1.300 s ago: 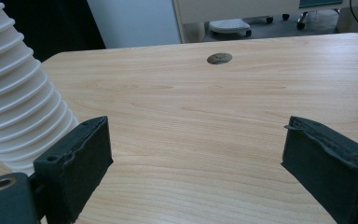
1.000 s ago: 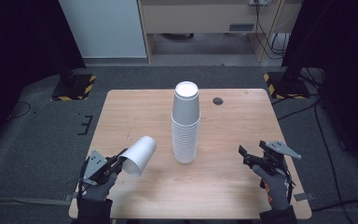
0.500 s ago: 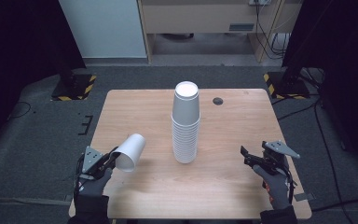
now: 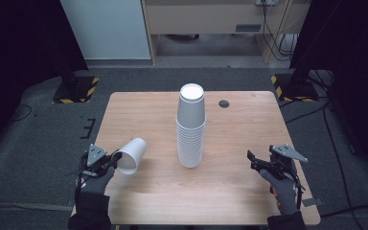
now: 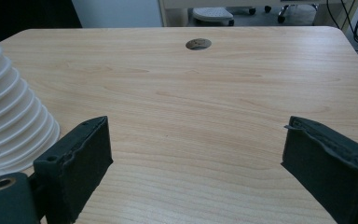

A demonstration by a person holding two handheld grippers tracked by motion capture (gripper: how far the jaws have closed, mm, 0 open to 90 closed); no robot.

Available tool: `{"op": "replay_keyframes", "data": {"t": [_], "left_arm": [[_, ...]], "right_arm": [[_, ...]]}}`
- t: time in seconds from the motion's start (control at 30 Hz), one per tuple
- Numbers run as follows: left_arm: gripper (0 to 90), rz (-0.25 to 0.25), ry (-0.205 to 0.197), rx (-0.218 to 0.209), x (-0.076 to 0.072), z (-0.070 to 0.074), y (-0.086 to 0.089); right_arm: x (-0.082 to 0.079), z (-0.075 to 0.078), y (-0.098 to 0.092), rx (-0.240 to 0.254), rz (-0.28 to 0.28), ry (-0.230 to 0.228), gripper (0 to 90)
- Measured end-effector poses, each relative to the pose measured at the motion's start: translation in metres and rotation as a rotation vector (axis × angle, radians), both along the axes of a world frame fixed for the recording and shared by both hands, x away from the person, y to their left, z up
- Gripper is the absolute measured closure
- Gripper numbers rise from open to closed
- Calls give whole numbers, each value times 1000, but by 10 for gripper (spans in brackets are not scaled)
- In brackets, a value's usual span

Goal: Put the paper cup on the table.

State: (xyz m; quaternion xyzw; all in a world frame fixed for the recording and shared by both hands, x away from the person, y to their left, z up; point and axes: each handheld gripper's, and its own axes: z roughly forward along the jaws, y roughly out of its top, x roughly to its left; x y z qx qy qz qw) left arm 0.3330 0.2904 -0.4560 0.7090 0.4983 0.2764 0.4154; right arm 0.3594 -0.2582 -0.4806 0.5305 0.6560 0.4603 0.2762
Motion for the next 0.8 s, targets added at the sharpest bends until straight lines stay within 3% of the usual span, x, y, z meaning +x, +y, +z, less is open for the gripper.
{"op": "replay_keyframes", "data": {"t": [0.23,0.63,0.8], "left_arm": [[863,35,65,19,9,6,13],[864,28,199,108,29,35,21],[864,9,280,141,35,39,23]], "right_arm": [[0,0,0,-2,1,0,81],[0,-1,0,-6,5,6,81],[0,-1,0,-4,6,7,81]]}}
